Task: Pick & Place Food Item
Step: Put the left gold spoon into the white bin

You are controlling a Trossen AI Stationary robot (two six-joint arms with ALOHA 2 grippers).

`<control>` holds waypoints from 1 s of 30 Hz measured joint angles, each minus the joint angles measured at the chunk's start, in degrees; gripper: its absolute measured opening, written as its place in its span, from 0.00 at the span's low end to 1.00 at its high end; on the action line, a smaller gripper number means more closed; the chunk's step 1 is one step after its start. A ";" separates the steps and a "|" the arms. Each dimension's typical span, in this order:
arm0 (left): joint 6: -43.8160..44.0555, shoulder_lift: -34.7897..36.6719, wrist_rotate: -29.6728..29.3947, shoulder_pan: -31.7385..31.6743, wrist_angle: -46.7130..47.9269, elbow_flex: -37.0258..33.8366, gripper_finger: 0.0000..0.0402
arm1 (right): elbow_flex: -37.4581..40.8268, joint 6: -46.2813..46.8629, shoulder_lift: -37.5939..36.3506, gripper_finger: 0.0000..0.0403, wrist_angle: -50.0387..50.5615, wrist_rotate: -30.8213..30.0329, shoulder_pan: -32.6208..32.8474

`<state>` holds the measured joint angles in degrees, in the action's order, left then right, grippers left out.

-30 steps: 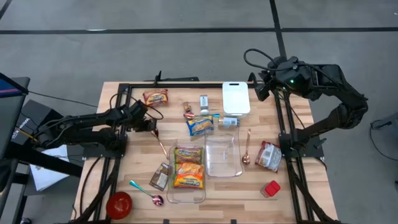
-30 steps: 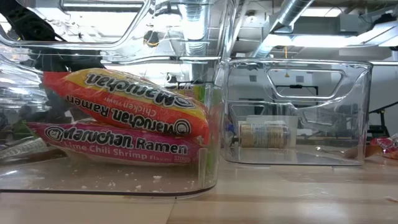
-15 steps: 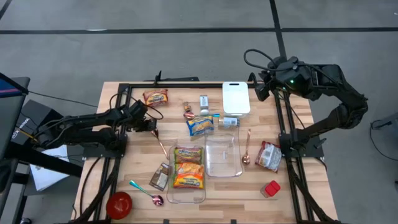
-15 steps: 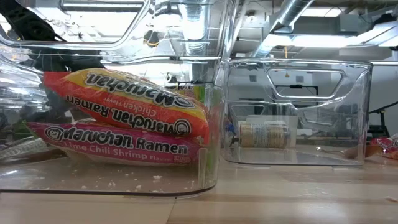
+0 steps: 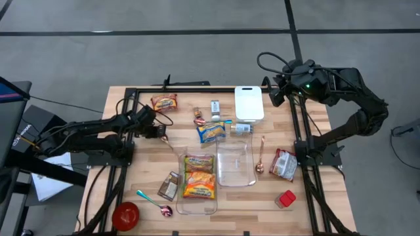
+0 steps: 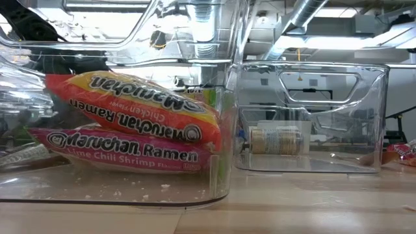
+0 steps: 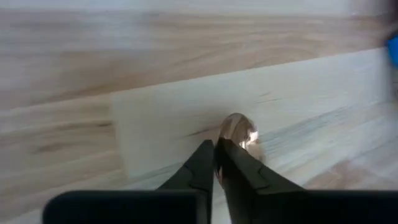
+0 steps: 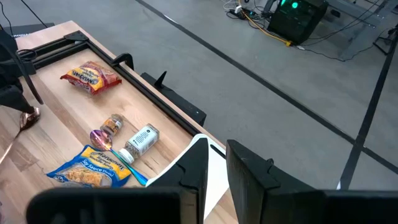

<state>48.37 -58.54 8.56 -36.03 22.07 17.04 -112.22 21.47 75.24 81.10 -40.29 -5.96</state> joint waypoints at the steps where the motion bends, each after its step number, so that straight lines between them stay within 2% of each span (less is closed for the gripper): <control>1: 0.01 0.07 -0.04 0.00 -0.04 0.00 0.02 | 0.00 0.00 0.00 0.13 0.00 0.01 0.00; 30: -0.10 -0.01 -0.28 0.02 -1.99 -0.14 0.00 | 0.00 0.00 0.00 0.13 -0.11 0.02 0.00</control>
<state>48.27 -58.55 8.28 -36.01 20.07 16.90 -112.22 21.47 75.24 80.99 -40.27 -5.96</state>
